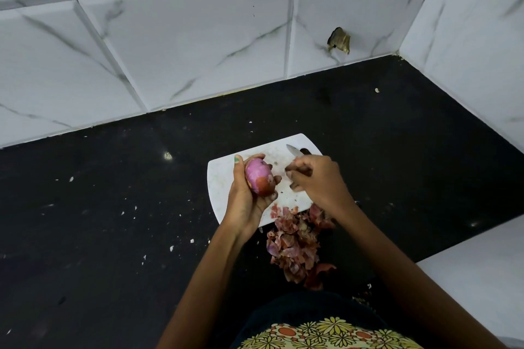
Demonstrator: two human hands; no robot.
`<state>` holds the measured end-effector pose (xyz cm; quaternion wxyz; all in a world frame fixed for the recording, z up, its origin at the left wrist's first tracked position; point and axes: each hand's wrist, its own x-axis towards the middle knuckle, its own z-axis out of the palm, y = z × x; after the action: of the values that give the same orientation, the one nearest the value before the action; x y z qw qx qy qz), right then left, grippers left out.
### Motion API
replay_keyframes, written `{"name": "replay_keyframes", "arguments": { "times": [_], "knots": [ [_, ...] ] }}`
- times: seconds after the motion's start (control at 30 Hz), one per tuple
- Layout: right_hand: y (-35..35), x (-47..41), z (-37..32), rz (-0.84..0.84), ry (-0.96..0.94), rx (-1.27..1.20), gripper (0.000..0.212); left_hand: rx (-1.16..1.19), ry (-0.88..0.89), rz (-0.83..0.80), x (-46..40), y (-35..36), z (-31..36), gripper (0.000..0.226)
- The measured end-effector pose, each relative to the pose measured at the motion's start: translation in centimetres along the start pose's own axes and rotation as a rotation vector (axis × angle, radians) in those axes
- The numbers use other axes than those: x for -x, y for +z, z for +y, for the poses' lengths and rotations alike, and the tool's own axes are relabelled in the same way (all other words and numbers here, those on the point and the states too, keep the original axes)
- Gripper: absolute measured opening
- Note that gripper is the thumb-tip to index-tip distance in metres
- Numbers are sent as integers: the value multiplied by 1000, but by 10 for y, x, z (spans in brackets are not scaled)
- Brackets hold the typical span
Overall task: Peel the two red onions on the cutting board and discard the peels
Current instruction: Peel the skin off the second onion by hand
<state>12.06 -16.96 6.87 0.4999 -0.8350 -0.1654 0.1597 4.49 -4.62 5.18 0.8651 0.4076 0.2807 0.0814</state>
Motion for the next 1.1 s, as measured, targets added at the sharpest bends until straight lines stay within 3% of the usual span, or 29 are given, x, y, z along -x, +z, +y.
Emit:
{"name": "replay_keyframes", "arguments": {
  "times": [0.07, 0.13, 0.27, 0.33, 0.47, 0.67, 0.9, 1.1],
  "knots": [
    [0, 1, 5, -147, 16, 245, 30, 7, -11, 42, -1, 0, 1, 51],
    [1, 5, 6, -165, -33, 370, 38, 1, -36, 83, -2, 1, 1, 59],
    [3, 13, -10, -70, -151, 109, 15, -61, -35, 139, -5, -2, -3, 67],
    [4, 15, -22, -92, -149, 30, 16, -89, -19, 138, -7, -2, -5, 69],
    [12, 15, -29, -69, -174, 96, 31, -166, 39, 146, -7, 2, -6, 61],
    [16, 14, -27, -21, -156, 115, 26, -272, 101, 146, -6, 0, -9, 42],
    [10, 8, -23, 66, -142, 74, 12, -228, 34, 144, -7, 1, -6, 53],
    [13, 9, -20, -2, -52, -100, 11, -229, 21, 152, -7, 2, -5, 60]
  ]
}}
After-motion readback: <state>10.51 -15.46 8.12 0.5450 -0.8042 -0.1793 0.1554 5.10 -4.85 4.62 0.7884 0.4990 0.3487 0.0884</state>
